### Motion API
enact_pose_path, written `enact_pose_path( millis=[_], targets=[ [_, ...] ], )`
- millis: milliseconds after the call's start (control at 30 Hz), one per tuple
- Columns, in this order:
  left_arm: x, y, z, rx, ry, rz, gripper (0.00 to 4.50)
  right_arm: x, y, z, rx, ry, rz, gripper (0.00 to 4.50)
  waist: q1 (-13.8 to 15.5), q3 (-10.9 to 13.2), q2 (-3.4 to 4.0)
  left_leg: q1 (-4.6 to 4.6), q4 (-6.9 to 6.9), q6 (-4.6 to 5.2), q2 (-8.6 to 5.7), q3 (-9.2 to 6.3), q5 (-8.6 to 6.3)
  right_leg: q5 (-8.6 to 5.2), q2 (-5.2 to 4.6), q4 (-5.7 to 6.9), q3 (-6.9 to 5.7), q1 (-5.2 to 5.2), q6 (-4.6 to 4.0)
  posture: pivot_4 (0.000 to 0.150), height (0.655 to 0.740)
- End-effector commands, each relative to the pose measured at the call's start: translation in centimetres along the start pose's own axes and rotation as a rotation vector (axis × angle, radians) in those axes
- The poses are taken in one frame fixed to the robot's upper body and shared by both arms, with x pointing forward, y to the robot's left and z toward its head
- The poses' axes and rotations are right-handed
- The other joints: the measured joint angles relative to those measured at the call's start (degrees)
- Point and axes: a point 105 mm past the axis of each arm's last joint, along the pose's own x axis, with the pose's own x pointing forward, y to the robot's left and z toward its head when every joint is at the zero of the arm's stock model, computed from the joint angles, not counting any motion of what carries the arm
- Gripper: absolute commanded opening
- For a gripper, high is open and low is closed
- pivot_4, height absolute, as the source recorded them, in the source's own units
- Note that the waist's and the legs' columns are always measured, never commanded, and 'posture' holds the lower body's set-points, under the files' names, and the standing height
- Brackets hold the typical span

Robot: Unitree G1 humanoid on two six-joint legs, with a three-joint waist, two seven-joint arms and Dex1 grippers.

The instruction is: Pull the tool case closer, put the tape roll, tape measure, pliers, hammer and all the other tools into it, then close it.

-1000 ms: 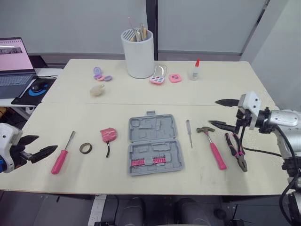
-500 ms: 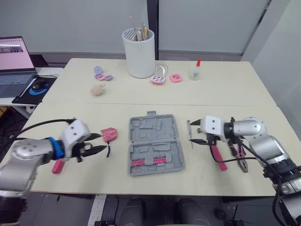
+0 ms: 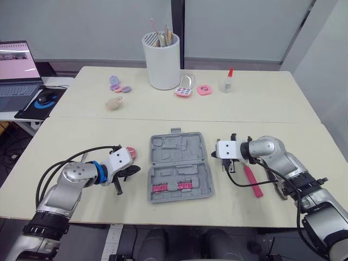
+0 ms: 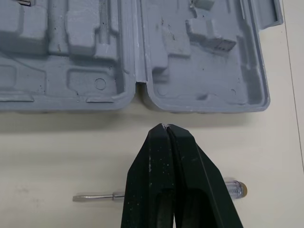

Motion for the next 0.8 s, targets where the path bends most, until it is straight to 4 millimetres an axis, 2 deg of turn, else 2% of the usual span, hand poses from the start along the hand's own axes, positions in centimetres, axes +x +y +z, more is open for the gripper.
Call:
enact_pose_path(
  millis=[33,300,533,800],
  targets=[
    [0.6,0.6,0.9,0.026,-0.012,0.02,0.0,0.2,-0.5,0.2,-0.033,0.001,-0.009,0.01,0.0,0.0,0.0,0.0,0.0,0.0,-0.02,0.01,0.0,0.0,-0.01,0.0,0.0,0.0,0.0,0.15,0.74],
    [2.3,0.2,0.8,0.028,0.02,-0.018,0.0,1.6,-0.3,0.2,-0.034,0.004,0.015,0.01,-0.2,0.0,0.0,0.01,0.01,0.0,0.03,0.02,0.0,0.01,0.03,0.04,-0.08,-0.01,0.01,0.15,0.74],
    [4.0,-0.3,1.8,0.031,0.002,-0.055,0.0,2.8,-0.1,0.8,-0.046,-0.007,0.039,0.01,-0.1,0.0,0.0,0.0,0.07,0.0,-0.01,0.01,0.0,0.01,0.02,0.06,-0.12,0.01,0.02,0.15,0.74],
    [4.9,-1.0,2.8,0.06,-0.018,-0.105,0.0,3.5,0.2,2.0,-0.045,-0.046,0.059,0.01,-0.1,0.0,0.0,0.04,0.1,0.0,0.0,0.0,0.0,0.02,0.03,0.11,-0.13,0.03,0.03,0.15,0.74]
  ],
)
